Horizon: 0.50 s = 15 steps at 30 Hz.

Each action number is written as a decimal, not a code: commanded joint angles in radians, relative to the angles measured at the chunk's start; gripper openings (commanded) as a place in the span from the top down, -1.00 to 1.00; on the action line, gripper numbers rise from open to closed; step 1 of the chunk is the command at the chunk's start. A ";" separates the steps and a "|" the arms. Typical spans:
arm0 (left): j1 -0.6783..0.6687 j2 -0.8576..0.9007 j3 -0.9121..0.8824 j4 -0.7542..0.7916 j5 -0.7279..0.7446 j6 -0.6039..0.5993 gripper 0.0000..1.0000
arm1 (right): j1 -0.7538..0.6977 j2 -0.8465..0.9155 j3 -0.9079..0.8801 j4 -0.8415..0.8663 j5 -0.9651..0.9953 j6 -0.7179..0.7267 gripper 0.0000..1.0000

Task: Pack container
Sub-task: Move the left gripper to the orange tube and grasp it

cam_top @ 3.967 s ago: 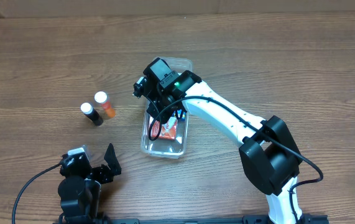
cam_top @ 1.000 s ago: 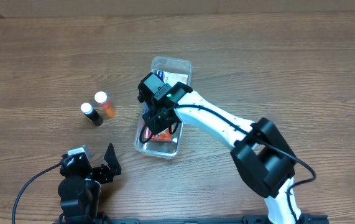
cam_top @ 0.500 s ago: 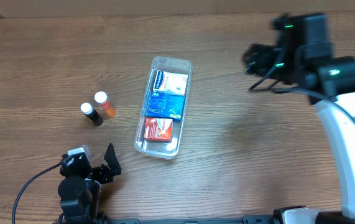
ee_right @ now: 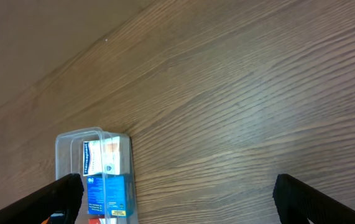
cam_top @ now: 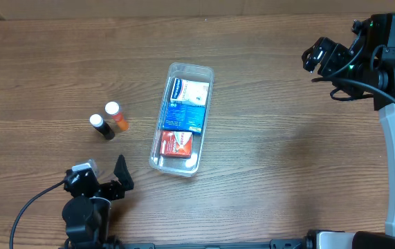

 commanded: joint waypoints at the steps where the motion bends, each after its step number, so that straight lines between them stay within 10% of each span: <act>1: 0.000 -0.005 -0.003 -0.005 0.129 -0.089 -1.00 | -0.003 -0.009 0.008 0.002 -0.005 0.008 -1.00; 8: 0.000 0.000 0.054 0.015 0.200 -0.121 -1.00 | -0.003 -0.009 0.008 0.002 -0.005 0.008 -1.00; 15: 0.000 0.402 0.654 -0.218 0.145 -0.095 -1.00 | -0.003 -0.009 0.008 0.002 -0.005 0.008 -1.00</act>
